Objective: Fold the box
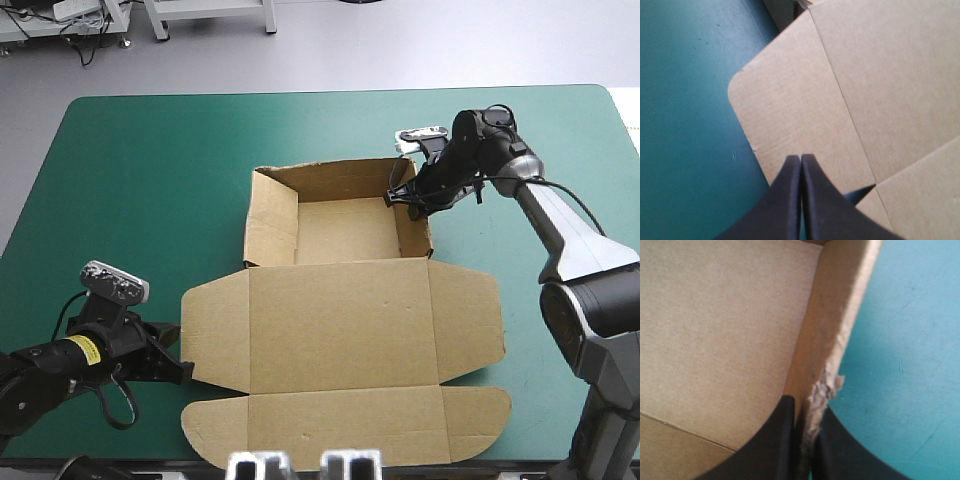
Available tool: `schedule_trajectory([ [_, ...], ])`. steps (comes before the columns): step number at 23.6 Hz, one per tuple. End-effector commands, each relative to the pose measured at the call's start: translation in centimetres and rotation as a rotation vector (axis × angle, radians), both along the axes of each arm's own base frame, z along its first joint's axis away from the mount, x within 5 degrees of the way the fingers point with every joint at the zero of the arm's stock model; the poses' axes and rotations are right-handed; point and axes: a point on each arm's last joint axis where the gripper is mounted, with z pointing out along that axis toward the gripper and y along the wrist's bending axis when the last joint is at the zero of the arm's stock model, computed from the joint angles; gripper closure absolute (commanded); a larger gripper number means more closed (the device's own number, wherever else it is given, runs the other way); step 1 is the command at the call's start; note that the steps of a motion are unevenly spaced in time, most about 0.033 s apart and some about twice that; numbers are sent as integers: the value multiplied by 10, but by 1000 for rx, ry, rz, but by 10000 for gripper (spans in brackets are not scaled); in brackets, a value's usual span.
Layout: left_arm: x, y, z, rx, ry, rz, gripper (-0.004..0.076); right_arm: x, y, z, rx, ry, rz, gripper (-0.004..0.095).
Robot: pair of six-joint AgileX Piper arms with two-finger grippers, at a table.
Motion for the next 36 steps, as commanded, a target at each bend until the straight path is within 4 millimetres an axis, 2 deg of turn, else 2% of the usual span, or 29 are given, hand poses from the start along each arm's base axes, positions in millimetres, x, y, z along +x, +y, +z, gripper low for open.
schedule_trajectory([
  [1, 5, 1, 12, -103, -135, 84, 734, -6, -1, 29, 30, -89, 11, 927],
  [5, 6, 2, 2, -98, -112, 116, 734, -5, -13, 31, -8, -87, 2, 927],
  [7, 6, 3, -3, -84, -96, 117, 734, -6, -29, 35, -48, -86, -23, 927],
  [9, 6, 3, -5, -81, -89, 117, 734, -6, -54, 41, -79, -85, -73, 927],
  [16, 7, 3, -9, -73, -91, 120, 734, -22, -167, 69, -137, -123, -312, 927],
  [17, 7, 3, -8, -75, -99, 121, 734, -30, -202, 73, -152, -131, -390, 927],
  [18, 8, 3, -8, -76, -103, 121, 734, -33, -215, 73, -158, -130, -416, 927],
  [19, 8, 3, -7, -79, -109, 121, 734, -42, -247, 73, -180, -131, -480, 927],
  [20, 8, 3, -7, -79, -109, 121, 734, -45, -261, 73, -185, -132, -520, 927],
  [21, 8, 2, -7, -83, -108, 121, 734, -53, -285, 71, -183, -139, -593, 927],
  [23, 8, 2, -7, -89, -102, 124, 734, -58, -309, 64, -189, -133, -651, 926],
  [25, 8, 2, -7, -91, -102, 125, 734, -59, -319, 55, -260, -91, -630, 897],
  [28, 8, 2, -8, -89, -98, 125, 734, -56, -326, 44, -322, -50, -611, 713],
  [30, 8, 3, -8, -72, -103, 127, 734, -54, -327, 41, -322, -52, -611, 584],
  [32, 9, 5, -8, -43, -111, 129, 734, -53, -328, 42, -325, -66, -609, 495],
  [36, 9, 7, -9, -15, -114, 129, 734, -55, -326, 56, -325, -66, -607, 482],
])
